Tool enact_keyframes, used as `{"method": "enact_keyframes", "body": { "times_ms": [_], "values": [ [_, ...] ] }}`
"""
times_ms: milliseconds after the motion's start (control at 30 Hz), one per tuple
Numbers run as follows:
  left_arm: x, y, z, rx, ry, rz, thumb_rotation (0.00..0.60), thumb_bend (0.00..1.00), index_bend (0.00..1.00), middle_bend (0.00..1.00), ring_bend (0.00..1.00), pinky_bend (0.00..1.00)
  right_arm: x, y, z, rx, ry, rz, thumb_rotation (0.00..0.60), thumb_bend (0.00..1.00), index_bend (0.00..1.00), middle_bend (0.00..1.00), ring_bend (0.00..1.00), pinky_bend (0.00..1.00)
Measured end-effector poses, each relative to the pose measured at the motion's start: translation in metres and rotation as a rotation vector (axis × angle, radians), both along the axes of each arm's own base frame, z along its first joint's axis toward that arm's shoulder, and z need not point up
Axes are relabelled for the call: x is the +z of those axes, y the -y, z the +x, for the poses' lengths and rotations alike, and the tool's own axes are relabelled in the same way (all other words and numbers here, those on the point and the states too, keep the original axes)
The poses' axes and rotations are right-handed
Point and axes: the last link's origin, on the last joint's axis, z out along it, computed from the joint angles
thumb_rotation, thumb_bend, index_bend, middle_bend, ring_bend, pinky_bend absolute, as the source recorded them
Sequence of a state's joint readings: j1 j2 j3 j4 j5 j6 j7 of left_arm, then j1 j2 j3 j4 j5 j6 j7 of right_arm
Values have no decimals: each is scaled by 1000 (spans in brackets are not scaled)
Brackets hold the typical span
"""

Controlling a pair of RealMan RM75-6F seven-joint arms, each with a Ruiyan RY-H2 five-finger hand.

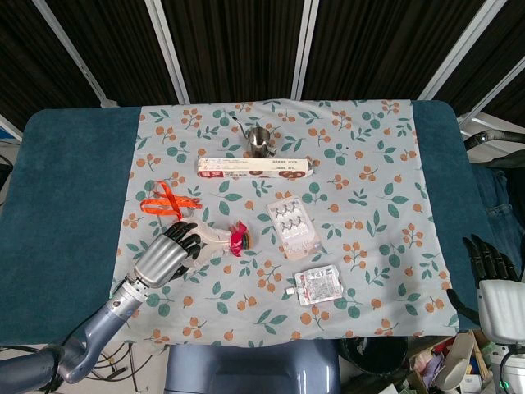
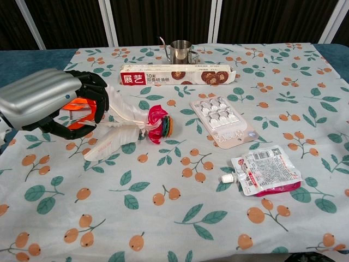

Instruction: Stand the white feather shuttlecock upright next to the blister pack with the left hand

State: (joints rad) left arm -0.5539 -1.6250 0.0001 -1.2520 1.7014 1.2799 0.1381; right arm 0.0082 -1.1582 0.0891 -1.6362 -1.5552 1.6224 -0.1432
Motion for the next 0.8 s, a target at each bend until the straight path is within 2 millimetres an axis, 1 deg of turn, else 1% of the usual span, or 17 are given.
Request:
{"method": "enact_keyframes", "body": {
  "times_ms": [600,800],
  "values": [
    [2,0,0,-6,-4,2,600,420,580,374,166,214,0,0,0,2,-1,0,600,134,61,52,102,159],
    [1,-2,0,-9,-12,4,600,443,580,374,166,214,0,0,0,2,0,0,600,135,60,52,102,159]
  ]
}}
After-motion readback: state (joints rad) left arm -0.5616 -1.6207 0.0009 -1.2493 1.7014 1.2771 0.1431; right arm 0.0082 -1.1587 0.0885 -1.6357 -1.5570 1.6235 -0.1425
